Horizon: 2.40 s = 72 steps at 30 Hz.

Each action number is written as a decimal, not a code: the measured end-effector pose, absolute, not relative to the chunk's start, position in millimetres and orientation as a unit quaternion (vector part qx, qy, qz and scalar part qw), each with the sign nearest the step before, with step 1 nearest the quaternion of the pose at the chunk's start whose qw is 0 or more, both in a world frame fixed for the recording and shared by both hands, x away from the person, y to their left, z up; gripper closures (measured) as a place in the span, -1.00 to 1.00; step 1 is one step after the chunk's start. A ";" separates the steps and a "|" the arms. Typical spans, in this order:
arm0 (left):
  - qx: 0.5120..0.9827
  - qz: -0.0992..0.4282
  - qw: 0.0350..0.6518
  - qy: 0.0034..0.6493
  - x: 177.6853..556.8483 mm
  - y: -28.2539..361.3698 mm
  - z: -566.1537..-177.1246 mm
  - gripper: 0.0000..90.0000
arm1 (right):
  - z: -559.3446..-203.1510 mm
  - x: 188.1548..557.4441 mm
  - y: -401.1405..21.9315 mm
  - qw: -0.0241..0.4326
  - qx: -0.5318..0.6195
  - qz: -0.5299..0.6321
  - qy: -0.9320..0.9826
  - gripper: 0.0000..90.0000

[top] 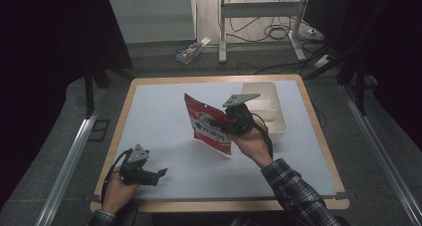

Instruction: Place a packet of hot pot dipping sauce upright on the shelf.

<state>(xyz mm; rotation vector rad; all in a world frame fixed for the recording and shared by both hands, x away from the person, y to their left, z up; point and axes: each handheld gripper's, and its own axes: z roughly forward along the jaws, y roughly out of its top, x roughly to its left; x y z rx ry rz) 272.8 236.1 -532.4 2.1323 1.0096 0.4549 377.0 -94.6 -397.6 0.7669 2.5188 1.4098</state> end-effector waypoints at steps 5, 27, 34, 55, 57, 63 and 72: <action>0.827 0.176 0.362 0.392 273.0 236.2 -532.5 -0.90 | -391.2 387.5 -101.8 0.077 0.263 0.480 0.833 0.99; 0.827 0.174 0.362 0.394 273.1 235.9 -532.7 -0.90 | -347.3 419.3 -116.5 0.107 0.263 0.502 0.817 0.99; 0.827 0.174 0.362 0.393 273.2 235.7 -533.0 -0.90 | -339.5 431.0 -126.7 0.116 0.271 0.506 0.811 0.99; 0.829 0.173 0.358 0.394 273.4 235.6 -533.4 -0.90 | -334.9 445.1 -176.8 0.144 0.307 0.498 0.798 0.98; 0.829 0.173 0.358 0.394 273.5 235.6 -533.5 -0.90 | -336.0 444.3 -182.9 0.145 0.310 0.497 0.798 0.98; 0.829 0.173 0.356 0.395 273.5 235.4 -533.6 -0.90 | -341.5 438.4 -204.0 0.146 0.325 0.496 0.792 0.98; 0.829 0.173 0.356 0.396 273.9 235.5 -533.8 -0.90 | -345.6 432.2 -227.5 0.153 0.341 0.491 0.787 0.98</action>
